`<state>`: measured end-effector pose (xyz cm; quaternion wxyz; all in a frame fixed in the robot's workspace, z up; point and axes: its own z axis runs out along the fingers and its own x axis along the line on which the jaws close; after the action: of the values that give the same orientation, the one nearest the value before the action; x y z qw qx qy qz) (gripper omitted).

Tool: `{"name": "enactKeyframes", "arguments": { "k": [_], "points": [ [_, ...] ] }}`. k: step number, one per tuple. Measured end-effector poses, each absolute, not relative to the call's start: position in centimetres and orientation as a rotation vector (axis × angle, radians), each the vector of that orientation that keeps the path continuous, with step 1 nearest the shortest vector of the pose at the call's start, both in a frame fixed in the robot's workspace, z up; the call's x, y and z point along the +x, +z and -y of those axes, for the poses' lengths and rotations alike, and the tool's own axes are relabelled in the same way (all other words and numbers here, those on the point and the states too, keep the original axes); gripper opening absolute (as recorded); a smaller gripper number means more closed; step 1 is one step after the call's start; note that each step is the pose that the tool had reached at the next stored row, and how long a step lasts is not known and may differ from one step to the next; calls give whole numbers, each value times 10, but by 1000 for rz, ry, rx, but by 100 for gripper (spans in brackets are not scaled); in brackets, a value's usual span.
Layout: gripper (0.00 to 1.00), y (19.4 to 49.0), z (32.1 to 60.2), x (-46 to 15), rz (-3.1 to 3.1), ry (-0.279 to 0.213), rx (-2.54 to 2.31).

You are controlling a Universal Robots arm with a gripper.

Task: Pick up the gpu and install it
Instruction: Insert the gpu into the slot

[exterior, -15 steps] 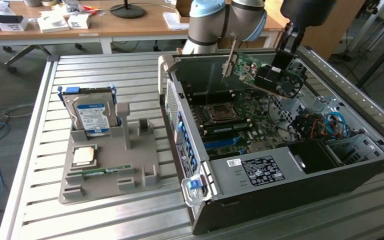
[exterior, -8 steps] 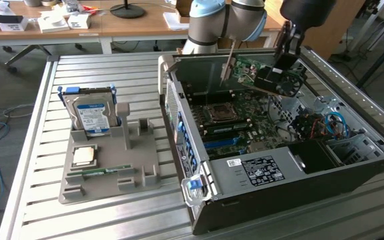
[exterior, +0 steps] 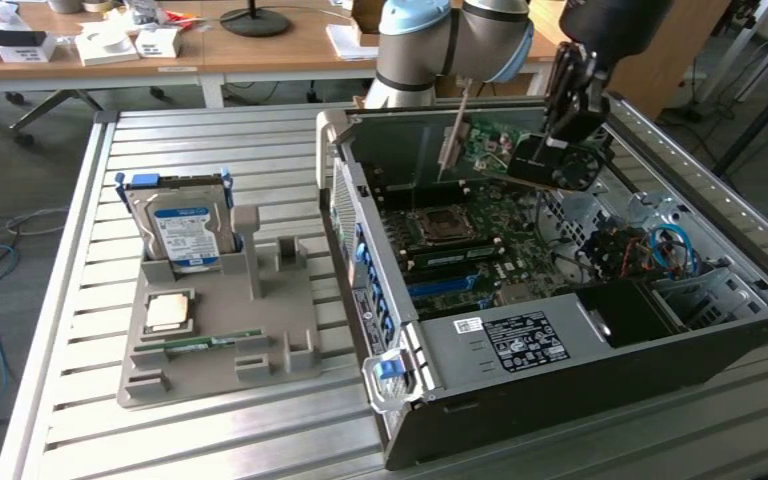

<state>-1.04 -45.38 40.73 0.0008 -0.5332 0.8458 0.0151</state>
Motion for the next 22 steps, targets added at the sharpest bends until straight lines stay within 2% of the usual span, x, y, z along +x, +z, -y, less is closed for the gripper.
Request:
{"name": "enactKeyframes", "arguments": {
  "k": [22],
  "points": [
    [26,404,454,-10,-2302,46,-2144]
  ]
}}
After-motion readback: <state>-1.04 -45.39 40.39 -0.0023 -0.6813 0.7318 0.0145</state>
